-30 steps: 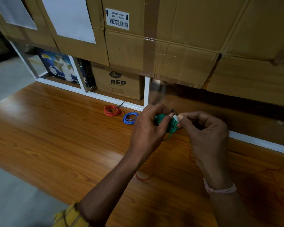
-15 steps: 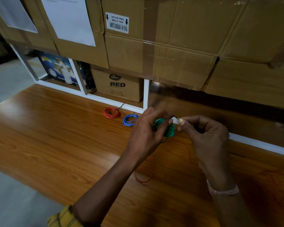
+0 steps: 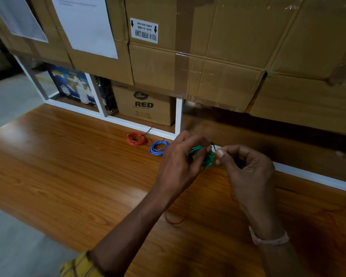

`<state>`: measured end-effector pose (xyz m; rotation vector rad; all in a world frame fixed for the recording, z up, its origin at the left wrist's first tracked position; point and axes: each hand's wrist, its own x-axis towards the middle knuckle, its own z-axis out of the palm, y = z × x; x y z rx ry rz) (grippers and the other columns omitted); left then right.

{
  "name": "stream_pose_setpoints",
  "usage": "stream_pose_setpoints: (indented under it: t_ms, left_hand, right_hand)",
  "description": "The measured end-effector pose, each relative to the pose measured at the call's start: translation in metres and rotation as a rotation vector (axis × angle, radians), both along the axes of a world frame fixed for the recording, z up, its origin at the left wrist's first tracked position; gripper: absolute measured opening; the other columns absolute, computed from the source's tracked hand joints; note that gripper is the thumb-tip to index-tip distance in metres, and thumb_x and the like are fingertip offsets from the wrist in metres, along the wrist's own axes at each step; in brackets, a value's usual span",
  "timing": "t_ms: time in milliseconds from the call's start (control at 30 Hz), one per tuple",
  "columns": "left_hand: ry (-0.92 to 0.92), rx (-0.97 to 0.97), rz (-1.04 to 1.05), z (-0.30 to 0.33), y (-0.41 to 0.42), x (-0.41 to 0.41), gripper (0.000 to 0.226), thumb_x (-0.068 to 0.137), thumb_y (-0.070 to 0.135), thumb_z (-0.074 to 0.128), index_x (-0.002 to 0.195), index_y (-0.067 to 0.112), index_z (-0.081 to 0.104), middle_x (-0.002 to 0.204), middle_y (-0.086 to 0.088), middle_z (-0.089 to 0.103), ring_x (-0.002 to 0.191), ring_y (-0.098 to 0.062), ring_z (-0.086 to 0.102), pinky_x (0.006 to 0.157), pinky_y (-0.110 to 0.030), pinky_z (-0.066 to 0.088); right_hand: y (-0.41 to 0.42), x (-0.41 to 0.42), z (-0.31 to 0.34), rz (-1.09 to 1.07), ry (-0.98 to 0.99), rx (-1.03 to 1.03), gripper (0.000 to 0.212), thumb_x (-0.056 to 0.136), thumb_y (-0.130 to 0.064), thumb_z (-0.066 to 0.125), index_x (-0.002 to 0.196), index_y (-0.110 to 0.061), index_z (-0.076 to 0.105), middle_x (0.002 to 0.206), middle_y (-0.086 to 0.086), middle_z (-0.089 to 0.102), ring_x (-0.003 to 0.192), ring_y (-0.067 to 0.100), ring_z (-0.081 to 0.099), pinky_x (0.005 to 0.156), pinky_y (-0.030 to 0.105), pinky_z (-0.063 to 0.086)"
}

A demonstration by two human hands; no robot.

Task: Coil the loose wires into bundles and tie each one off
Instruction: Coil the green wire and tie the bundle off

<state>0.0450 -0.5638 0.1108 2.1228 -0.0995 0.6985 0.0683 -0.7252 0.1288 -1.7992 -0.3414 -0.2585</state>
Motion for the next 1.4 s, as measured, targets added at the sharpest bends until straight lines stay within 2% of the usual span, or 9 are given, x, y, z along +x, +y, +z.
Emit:
stream_pose_setpoints:
  t_ms: [100, 333, 500, 633, 733, 833, 1033, 1233, 1400]
  left_hand:
    - [-0.016, 0.027, 0.003, 0.0, -0.001, 0.0, 0.011, 0.103, 0.026, 0.068, 0.11, 0.019, 0.072, 0.102, 0.004, 0.058, 0.094, -0.01, 0.061, 0.073, -0.039, 0.056]
    - [-0.025, 0.056, -0.042, 0.001, 0.003, 0.0, 0.011, 0.103, 0.022, 0.068, 0.111, 0.016, 0.072, 0.101, 0.002, 0.056, 0.091, -0.013, 0.061, 0.07, -0.041, 0.055]
    - [-0.03, 0.02, -0.071, 0.0, 0.006, 0.001, 0.009, 0.102, 0.02, 0.07, 0.109, 0.017, 0.074, 0.102, 0.006, 0.059, 0.096, -0.009, 0.062, 0.074, -0.029, 0.054]
    - [0.023, -0.029, -0.129, 0.001, 0.014, 0.003, 0.006, 0.101, 0.019, 0.072, 0.107, 0.017, 0.074, 0.106, 0.008, 0.062, 0.101, -0.009, 0.064, 0.078, -0.019, 0.051]
    - [0.056, -0.035, -0.209, 0.0, 0.021, 0.003, 0.004, 0.101, 0.019, 0.073, 0.104, 0.016, 0.074, 0.106, 0.008, 0.064, 0.102, -0.011, 0.065, 0.079, -0.025, 0.054]
    - [0.065, -0.028, -0.253, -0.003, 0.023, 0.002, 0.004, 0.101, 0.02, 0.072, 0.104, 0.018, 0.075, 0.105, 0.007, 0.065, 0.101, -0.013, 0.065, 0.081, -0.034, 0.057]
    - [0.091, -0.042, -0.249, -0.011, 0.027, 0.003, 0.006, 0.101, 0.025, 0.072, 0.105, 0.022, 0.075, 0.104, 0.001, 0.065, 0.101, -0.019, 0.067, 0.081, -0.048, 0.056]
    - [0.129, -0.09, -0.259, -0.01, 0.029, 0.005, 0.008, 0.102, 0.024, 0.071, 0.108, 0.022, 0.075, 0.106, 0.003, 0.07, 0.105, -0.02, 0.068, 0.086, -0.048, 0.056]
    - [0.252, -0.233, -0.318, -0.006, 0.028, 0.0, 0.016, 0.106, 0.032, 0.063, 0.112, 0.021, 0.073, 0.107, 0.003, 0.069, 0.106, -0.015, 0.069, 0.088, -0.038, 0.06]
  right_hand:
    - [0.001, 0.0, 0.0, -0.018, -0.016, 0.012, 0.01, 0.094, -0.014, 0.071, 0.087, -0.021, 0.074, 0.082, -0.01, 0.074, 0.081, 0.006, 0.072, 0.075, 0.02, 0.059]
    - [0.002, -0.003, 0.0, -0.005, -0.021, 0.018, 0.01, 0.095, -0.015, 0.071, 0.085, -0.016, 0.075, 0.081, -0.007, 0.074, 0.083, 0.006, 0.072, 0.076, 0.019, 0.058]
    - [0.002, -0.003, 0.002, -0.028, -0.049, 0.025, 0.011, 0.094, -0.017, 0.072, 0.082, -0.018, 0.075, 0.079, -0.008, 0.075, 0.082, 0.004, 0.073, 0.074, 0.019, 0.059]
    - [-0.006, 0.002, 0.005, -0.018, -0.066, -0.08, 0.009, 0.096, -0.027, 0.069, 0.089, -0.024, 0.075, 0.082, -0.012, 0.074, 0.082, 0.003, 0.07, 0.068, 0.021, 0.057]
    - [-0.015, 0.018, 0.012, 0.024, -0.157, -0.218, 0.008, 0.095, -0.029, 0.067, 0.099, -0.028, 0.074, 0.095, -0.014, 0.068, 0.089, 0.005, 0.064, 0.07, 0.027, 0.054]
    - [-0.02, 0.034, 0.018, 0.182, -0.207, -0.305, 0.014, 0.095, -0.022, 0.069, 0.107, -0.025, 0.075, 0.101, -0.011, 0.062, 0.089, 0.009, 0.061, 0.07, 0.031, 0.052]
    - [-0.02, 0.045, 0.018, 0.32, -0.268, -0.418, 0.012, 0.089, -0.018, 0.076, 0.099, -0.025, 0.078, 0.098, -0.009, 0.063, 0.093, 0.011, 0.059, 0.07, 0.029, 0.047]
    - [-0.018, 0.047, 0.014, 0.308, -0.319, -0.412, 0.011, 0.084, -0.015, 0.081, 0.084, -0.021, 0.071, 0.087, -0.007, 0.063, 0.086, 0.01, 0.056, 0.069, 0.017, 0.038]
    - [-0.018, 0.05, 0.007, 0.269, -0.319, -0.375, 0.012, 0.082, -0.018, 0.083, 0.083, -0.024, 0.072, 0.084, -0.009, 0.063, 0.084, 0.012, 0.055, 0.068, 0.03, 0.041]
